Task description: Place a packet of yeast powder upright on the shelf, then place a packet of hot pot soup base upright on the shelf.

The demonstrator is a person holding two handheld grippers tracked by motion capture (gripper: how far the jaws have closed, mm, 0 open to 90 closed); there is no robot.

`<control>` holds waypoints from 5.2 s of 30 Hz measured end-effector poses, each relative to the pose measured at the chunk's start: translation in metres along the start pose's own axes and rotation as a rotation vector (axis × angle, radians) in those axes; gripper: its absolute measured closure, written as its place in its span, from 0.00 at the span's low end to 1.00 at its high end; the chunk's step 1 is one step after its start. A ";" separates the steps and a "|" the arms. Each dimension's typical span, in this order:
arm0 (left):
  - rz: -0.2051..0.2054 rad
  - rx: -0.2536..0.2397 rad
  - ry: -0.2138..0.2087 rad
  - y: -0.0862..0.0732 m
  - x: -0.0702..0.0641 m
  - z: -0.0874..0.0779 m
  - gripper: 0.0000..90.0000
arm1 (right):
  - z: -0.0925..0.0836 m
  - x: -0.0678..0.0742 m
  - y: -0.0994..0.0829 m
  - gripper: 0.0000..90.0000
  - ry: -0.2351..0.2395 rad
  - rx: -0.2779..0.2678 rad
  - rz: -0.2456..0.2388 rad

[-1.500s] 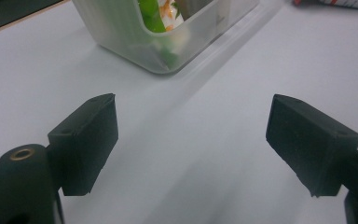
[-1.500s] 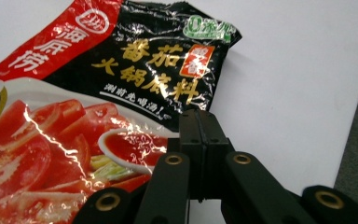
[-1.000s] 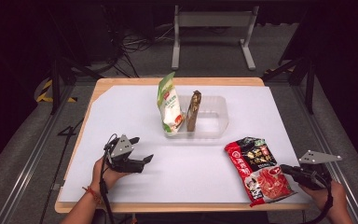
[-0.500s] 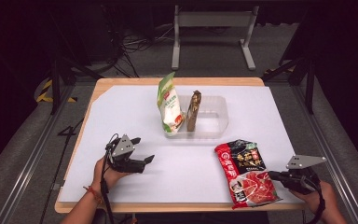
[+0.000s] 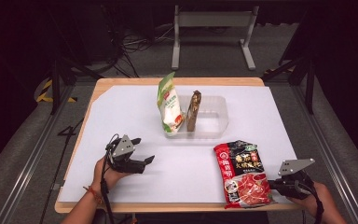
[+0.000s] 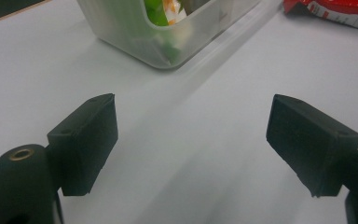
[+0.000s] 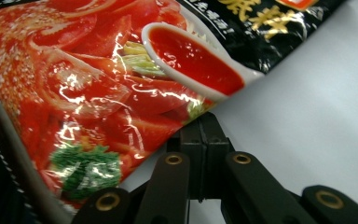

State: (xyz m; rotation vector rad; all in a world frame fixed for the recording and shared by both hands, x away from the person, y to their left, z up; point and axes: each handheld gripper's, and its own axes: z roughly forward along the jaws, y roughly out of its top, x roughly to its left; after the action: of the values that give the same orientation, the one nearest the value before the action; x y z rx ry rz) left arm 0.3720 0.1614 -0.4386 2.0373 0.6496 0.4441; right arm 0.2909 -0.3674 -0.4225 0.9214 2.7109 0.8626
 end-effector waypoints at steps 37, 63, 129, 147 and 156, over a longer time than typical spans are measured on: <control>0.018 -0.011 0.019 0.000 0.000 -0.002 0.19 | 0.027 0.021 0.028 0.69 -0.007 -0.072 -0.079; 0.037 -0.009 0.034 -0.001 -0.001 -0.003 0.19 | 0.015 0.002 0.028 0.14 -0.066 -0.198 0.021; 0.074 0.003 0.045 -0.001 -0.003 -0.003 0.20 | 0.073 -0.066 0.083 0.96 0.224 -0.321 0.372; 0.071 -0.019 0.067 -0.005 0.001 -0.010 0.20 | 0.036 -0.057 0.087 0.98 0.302 -0.445 0.259; 0.057 -0.015 0.087 -0.008 0.003 -0.014 0.20 | 0.021 -0.045 0.098 0.99 0.318 -0.505 0.211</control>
State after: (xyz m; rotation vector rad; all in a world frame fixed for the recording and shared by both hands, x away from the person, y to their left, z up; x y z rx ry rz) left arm 0.3646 0.1757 -0.4383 2.0347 0.6400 0.5724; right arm 0.3838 -0.3209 -0.3865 1.0267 2.4478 1.7650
